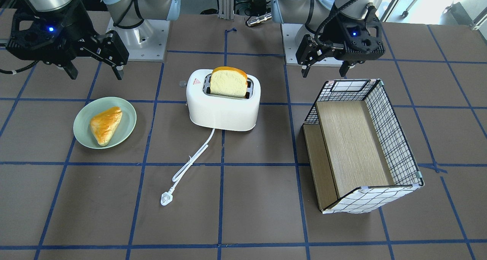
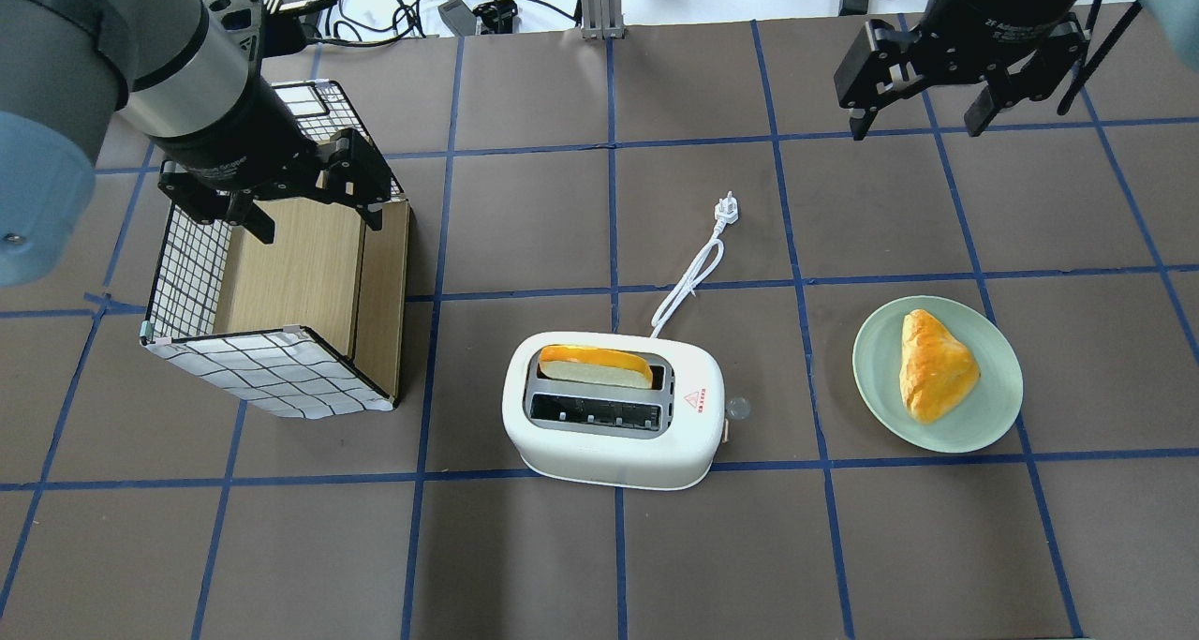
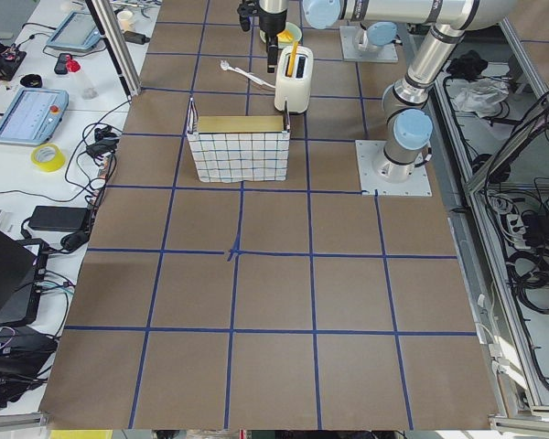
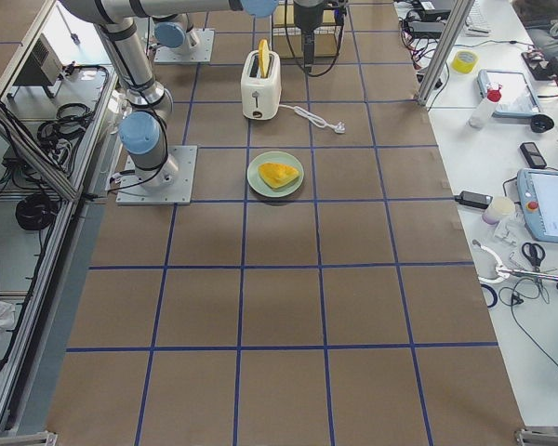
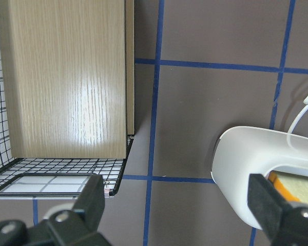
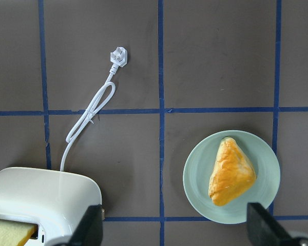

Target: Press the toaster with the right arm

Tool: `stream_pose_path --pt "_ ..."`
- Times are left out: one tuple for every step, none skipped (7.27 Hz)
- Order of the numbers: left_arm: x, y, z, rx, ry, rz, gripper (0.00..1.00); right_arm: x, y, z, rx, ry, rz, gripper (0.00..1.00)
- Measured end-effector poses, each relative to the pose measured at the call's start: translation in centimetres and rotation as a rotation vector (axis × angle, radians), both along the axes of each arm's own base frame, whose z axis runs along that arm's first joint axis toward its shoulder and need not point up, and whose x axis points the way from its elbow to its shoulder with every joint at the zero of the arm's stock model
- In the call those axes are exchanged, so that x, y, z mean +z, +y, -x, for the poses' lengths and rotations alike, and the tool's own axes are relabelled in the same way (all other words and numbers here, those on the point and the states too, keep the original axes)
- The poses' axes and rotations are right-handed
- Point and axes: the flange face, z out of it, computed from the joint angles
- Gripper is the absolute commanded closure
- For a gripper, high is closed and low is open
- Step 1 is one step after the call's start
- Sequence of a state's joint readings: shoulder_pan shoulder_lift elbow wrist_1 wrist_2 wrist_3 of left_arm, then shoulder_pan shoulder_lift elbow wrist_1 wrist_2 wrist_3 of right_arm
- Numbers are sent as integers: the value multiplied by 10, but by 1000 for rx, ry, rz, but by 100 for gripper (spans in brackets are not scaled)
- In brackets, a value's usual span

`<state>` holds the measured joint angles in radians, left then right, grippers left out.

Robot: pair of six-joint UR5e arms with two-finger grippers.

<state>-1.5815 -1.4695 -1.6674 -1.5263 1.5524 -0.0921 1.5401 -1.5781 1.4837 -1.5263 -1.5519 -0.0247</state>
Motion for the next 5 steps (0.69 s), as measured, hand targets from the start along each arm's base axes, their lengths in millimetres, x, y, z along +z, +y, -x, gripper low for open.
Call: stream_pose_path --pt "0 0 0 0 0 0 0 2 8 0 -11 3 -21 14" --pt "0 0 0 0 0 1 0 6 22 0 -39 7 -57 36" --pt "0 0 0 0 1 0 0 7 42 -1 -87 10 -102 65" --pt "0 0 0 0 0 0 0 6 67 -1 -131 13 -143 100" --pt "0 0 0 0 0 0 0 2 93 -2 -159 16 -164 100"
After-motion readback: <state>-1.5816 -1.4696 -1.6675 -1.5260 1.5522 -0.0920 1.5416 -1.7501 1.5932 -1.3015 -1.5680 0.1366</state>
